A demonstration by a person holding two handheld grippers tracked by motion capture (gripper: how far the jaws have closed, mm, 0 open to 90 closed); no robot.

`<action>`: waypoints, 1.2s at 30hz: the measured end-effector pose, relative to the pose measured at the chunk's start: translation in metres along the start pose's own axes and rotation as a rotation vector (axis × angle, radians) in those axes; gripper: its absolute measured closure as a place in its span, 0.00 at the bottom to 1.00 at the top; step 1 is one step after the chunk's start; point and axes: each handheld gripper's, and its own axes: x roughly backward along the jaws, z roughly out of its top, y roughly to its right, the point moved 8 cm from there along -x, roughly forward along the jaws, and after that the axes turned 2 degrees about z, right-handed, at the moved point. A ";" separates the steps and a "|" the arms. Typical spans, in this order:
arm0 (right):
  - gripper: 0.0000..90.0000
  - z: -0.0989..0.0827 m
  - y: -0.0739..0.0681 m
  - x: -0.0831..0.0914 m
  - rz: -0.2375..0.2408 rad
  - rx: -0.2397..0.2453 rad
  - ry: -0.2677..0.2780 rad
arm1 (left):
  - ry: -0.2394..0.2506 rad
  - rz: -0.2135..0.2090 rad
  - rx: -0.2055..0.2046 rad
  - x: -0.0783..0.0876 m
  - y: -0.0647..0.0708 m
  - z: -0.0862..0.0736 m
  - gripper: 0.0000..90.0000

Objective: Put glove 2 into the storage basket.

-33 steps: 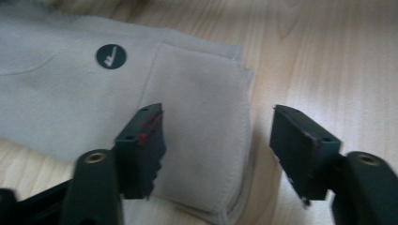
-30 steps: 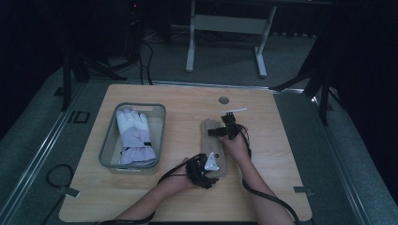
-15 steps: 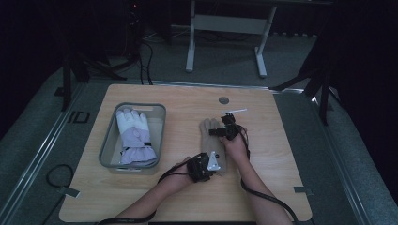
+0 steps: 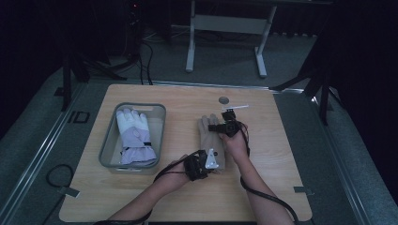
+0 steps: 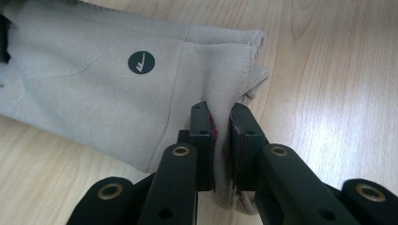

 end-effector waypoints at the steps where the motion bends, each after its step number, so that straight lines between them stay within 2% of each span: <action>1: 0.83 0.002 -0.002 0.002 0.003 0.003 0.005 | -0.002 0.004 0.000 0.004 -0.001 0.000 0.91; 7: 0.83 0.018 -0.025 0.013 0.010 0.056 0.033 | 0.004 0.022 0.007 0.023 -0.007 -0.001 0.91; 14: 0.83 0.037 -0.053 0.019 0.052 0.082 0.058 | 0.001 0.052 0.001 0.049 -0.014 -0.002 0.91; 24: 0.83 0.054 -0.088 0.010 0.114 0.097 0.066 | 0.000 0.059 0.065 0.076 -0.028 -0.024 0.91; 30: 0.83 0.066 -0.114 0.003 0.139 0.126 0.083 | -0.016 0.102 0.067 0.096 -0.035 -0.033 0.91; 36: 0.83 0.076 -0.138 -0.011 0.163 0.152 0.074 | -0.030 0.123 0.092 0.115 -0.045 -0.049 0.91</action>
